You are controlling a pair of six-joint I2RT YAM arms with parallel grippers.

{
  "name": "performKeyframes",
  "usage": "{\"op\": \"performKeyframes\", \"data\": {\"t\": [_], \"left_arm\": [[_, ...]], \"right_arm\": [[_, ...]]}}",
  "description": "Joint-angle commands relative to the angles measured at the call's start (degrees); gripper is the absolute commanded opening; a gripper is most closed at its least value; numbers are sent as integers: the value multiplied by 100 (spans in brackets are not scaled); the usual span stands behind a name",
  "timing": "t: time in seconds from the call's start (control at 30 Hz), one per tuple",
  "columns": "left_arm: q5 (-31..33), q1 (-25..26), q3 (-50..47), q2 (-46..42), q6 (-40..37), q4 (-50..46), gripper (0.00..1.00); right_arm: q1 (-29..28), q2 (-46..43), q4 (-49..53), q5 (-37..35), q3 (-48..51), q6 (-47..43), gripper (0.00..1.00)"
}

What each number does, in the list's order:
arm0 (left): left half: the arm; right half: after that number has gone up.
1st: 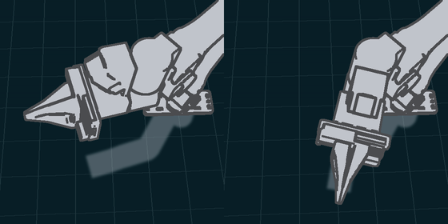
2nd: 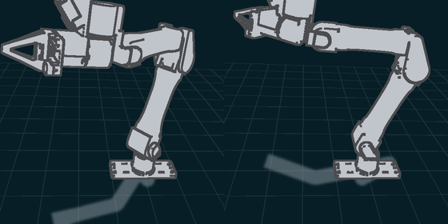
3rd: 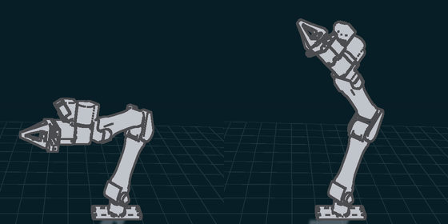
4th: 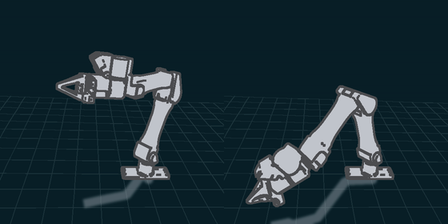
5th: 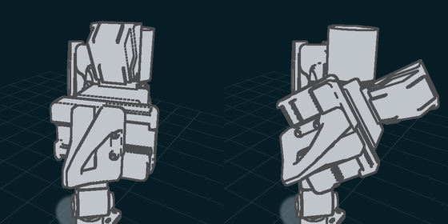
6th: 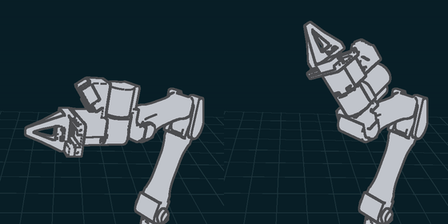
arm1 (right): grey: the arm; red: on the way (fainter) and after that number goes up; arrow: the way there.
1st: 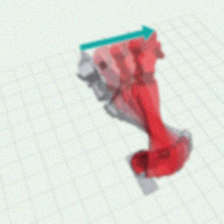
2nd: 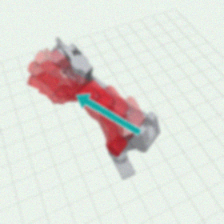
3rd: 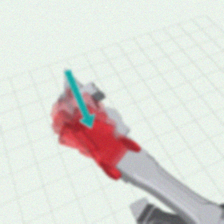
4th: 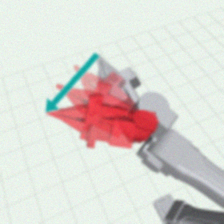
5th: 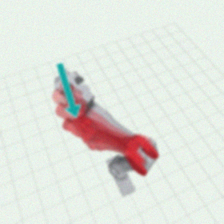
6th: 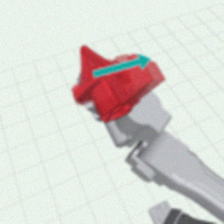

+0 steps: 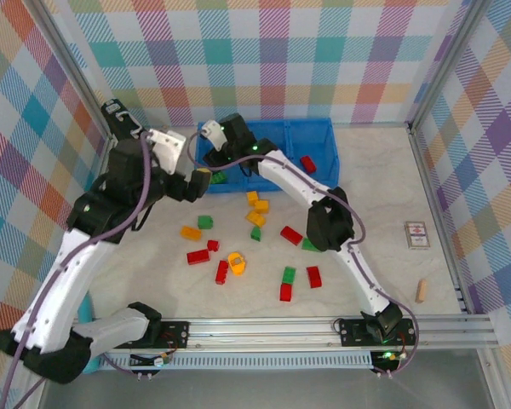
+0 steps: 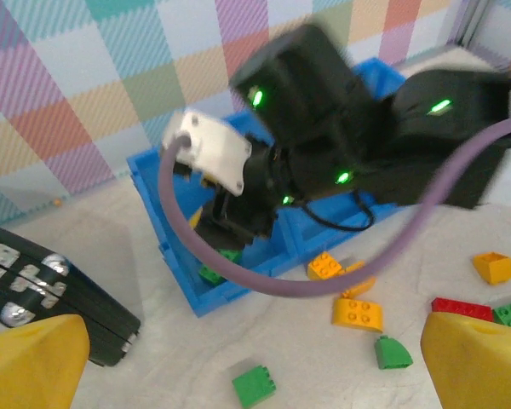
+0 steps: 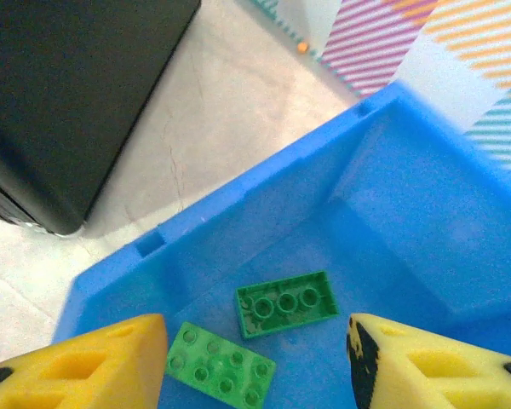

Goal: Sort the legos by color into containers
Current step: Place the lego in the container, then pick up the lego from the center of the table.

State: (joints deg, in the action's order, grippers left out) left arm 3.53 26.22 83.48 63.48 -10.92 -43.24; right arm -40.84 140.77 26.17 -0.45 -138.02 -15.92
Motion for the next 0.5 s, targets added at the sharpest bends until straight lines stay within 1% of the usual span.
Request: {"op": "performKeyframes", "data": {"t": [0.0,0.13,0.2,0.33,0.47], "left_arm": [[-58,-52,391,281,274,-297,100],[-87,-319,688,662,573,-239,100],[-196,-457,793,836,728,-182,100],[-470,-682,1073,1140,1017,-77,100],[-493,-786,1136,1295,1073,30,100]], "right_arm": [[147,-976,23,-191,653,-93,59],[262,-2036,-76,-561,1986,5,64],[328,-2551,107,-883,2606,343,65],[440,-3804,442,-1290,4303,1450,67],[623,-4963,825,-1250,5961,2601,67]]}}
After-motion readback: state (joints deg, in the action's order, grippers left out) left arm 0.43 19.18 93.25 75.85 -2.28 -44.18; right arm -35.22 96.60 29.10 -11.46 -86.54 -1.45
